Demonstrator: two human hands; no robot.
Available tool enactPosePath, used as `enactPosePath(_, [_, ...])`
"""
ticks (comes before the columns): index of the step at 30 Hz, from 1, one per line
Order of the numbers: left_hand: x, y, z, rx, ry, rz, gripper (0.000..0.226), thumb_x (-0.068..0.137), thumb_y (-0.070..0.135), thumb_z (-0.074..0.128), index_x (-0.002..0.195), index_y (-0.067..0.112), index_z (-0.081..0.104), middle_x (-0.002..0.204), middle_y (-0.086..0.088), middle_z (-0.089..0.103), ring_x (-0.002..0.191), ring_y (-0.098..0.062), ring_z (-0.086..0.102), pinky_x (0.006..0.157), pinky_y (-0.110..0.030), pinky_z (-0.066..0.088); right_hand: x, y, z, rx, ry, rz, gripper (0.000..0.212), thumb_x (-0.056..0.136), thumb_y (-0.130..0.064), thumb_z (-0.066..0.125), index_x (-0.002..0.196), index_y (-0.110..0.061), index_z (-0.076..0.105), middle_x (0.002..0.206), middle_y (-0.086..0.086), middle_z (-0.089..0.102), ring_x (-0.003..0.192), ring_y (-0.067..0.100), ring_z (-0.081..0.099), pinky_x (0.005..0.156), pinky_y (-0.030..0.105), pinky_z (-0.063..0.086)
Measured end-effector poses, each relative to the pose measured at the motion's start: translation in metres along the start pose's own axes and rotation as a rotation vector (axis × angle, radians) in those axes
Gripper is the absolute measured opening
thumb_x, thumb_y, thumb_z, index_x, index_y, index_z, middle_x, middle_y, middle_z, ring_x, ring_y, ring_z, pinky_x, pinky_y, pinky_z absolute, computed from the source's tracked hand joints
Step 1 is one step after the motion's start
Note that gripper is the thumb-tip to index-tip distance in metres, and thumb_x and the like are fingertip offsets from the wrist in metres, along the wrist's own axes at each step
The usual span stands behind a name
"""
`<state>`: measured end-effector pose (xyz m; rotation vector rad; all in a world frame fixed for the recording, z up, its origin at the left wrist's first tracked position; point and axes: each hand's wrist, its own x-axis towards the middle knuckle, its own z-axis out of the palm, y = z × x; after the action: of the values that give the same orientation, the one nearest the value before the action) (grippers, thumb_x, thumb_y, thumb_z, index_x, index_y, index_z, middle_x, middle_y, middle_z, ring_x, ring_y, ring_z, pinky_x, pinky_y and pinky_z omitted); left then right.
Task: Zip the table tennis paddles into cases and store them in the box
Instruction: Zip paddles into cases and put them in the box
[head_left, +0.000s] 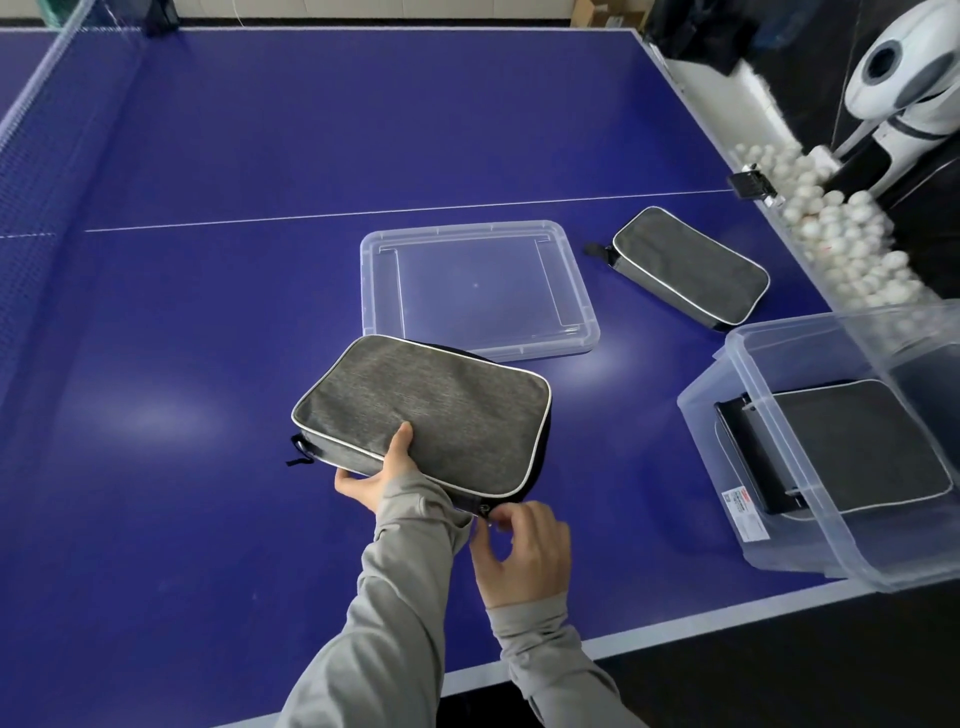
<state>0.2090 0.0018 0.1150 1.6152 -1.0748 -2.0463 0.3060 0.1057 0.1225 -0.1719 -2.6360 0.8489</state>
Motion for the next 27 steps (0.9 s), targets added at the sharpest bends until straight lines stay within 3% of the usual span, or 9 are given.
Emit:
enactPosePath(6, [-0.004,-0.001,0.0,-0.027,0.013,0.002,0.081,0.057,0.022,0.085,0.123,0.022,0.039,0.085,0.011,0.053,0.072,-0.005,0.056,0.076,-0.027,0.04,0.001,-0.002,0.0,-0.004,0.017,0.026,0.028,0.057,-0.018,0.085,0.067,-0.014,0.059,0.062,-0.004,0.054,0.054,0.013,0.05,0.052,0.025,0.039])
enactPosePath(12, [-0.008,0.0,-0.002,-0.029,0.017,-0.002,0.082,0.057,0.02,0.085,0.124,0.021,0.038,0.084,0.01,0.054,0.07,-0.003,0.056,0.078,-0.029,0.042,0.001,0.0,0.001,-0.011,0.045,0.006,0.025,0.056,-0.009,0.082,0.065,-0.013,0.059,0.061,-0.003,0.055,0.052,0.014,0.05,0.047,0.028,0.042])
enactPosePath(17, [-0.011,0.003,-0.004,-0.01,0.017,0.001,0.081,0.06,0.02,0.084,0.126,0.022,0.037,0.085,0.006,0.055,0.068,-0.004,0.055,0.075,-0.028,0.041,0.0,0.001,-0.004,0.003,0.053,-0.047,0.005,0.068,-0.015,0.063,0.065,-0.012,0.06,0.059,-0.003,0.056,0.051,0.012,0.049,0.047,0.025,0.042])
enactPosePath(21, [-0.013,0.007,-0.008,0.01,0.011,0.007,0.078,0.061,0.022,0.083,0.125,0.023,0.038,0.082,0.01,0.053,0.068,-0.004,0.054,0.067,-0.023,0.039,0.0,0.0,-0.009,0.06,0.056,-0.04,0.014,0.075,-0.019,0.055,0.065,-0.01,0.061,0.058,-0.001,0.055,0.05,0.012,0.049,0.044,0.023,0.043])
enactPosePath(27, [-0.008,0.017,-0.015,0.056,-0.02,0.029,0.079,0.061,0.024,0.083,0.125,0.024,0.038,0.082,0.012,0.051,0.069,-0.003,0.052,0.07,-0.024,0.039,-0.003,0.006,-0.023,0.078,0.035,-0.068,0.009,0.069,-0.011,0.069,0.064,-0.011,0.062,0.056,-0.003,0.055,0.047,0.013,0.048,0.046,0.026,0.043])
